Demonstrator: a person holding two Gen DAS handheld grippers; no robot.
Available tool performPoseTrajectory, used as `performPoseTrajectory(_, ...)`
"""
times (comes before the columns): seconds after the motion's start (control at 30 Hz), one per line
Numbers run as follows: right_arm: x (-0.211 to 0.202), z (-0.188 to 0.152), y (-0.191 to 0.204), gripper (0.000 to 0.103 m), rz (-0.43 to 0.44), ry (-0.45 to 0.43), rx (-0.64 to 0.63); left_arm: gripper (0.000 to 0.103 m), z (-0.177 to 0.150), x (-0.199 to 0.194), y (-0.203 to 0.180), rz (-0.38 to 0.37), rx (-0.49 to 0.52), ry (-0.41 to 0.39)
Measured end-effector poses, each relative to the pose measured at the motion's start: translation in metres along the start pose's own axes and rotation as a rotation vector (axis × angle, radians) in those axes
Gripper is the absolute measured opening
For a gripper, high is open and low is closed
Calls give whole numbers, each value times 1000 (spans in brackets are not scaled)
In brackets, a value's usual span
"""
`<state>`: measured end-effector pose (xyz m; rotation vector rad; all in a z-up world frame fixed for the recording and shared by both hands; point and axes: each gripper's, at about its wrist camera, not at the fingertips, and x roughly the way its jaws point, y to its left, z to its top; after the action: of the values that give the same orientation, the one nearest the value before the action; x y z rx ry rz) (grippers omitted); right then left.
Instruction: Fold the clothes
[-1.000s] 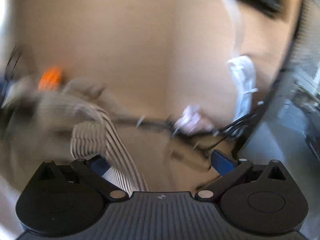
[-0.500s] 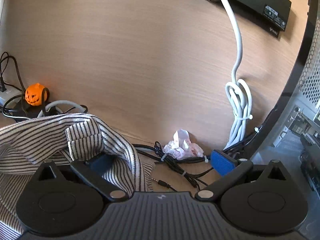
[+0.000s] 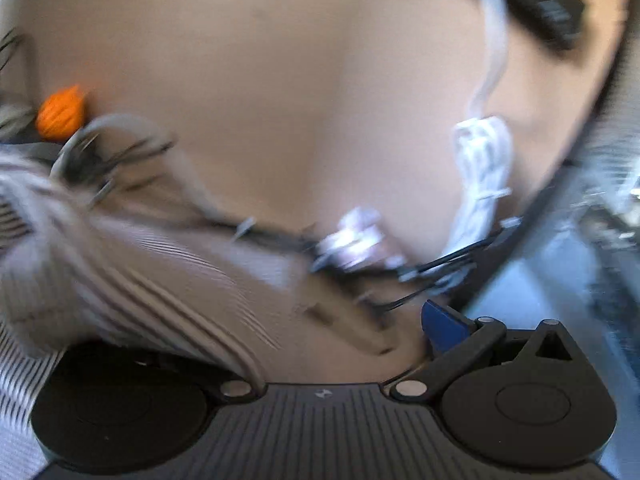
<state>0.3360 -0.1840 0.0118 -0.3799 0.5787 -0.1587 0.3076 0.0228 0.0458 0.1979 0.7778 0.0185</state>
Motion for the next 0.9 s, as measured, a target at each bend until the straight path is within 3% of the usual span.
performPoseTrajectory(0.07, -9, 7, -14, 103, -44, -21, 44, 103, -1, -17, 11, 45, -33, -56)
performPoseTrajectory(0.2, -46, 14, -36, 103, 56, -88, 161, 103, -2, -51, 28, 62, -47, -140)
performPoseTrajectory(0.33, -50, 53, -31, 103, 51, -175, 115, 103, 10, -61, 36, 96, -27, -169)
performPoseTrajectory(0.4, -8, 71, -18, 103, 52, -11, 49, 103, 17, -66, 35, 84, -33, -171)
performPoseTrajectory(0.43, 13, 80, -11, 103, 53, 74, 16, 103, 18, -73, 33, 60, -31, -180)
performPoseTrajectory(0.5, 37, 79, -3, 103, 19, 160, 18, 103, 14, -90, 26, -3, -3, -206)
performPoseTrajectory(0.53, 36, 75, -3, 103, 31, 146, 47, 103, 10, -96, 23, -64, 10, -212)
performPoseTrajectory(0.6, 36, 64, -2, 103, 128, 166, 103, 103, 1, -102, 18, -230, 23, -197)
performPoseTrajectory(0.7, 49, 42, 20, 103, 246, 263, 19, 103, -7, -77, 7, -507, -46, -67)
performPoseTrajectory(0.77, 45, 24, 36, 103, 289, 273, -64, 103, -12, -63, 1, -522, -75, -15)
performPoseTrajectory(0.8, 35, 15, 38, 103, 276, 230, -65, 103, -15, -56, -2, -521, -88, 8)
performPoseTrajectory(0.9, 17, -3, 39, 103, 324, 245, -36, 103, -23, -40, -2, -502, -108, 60)
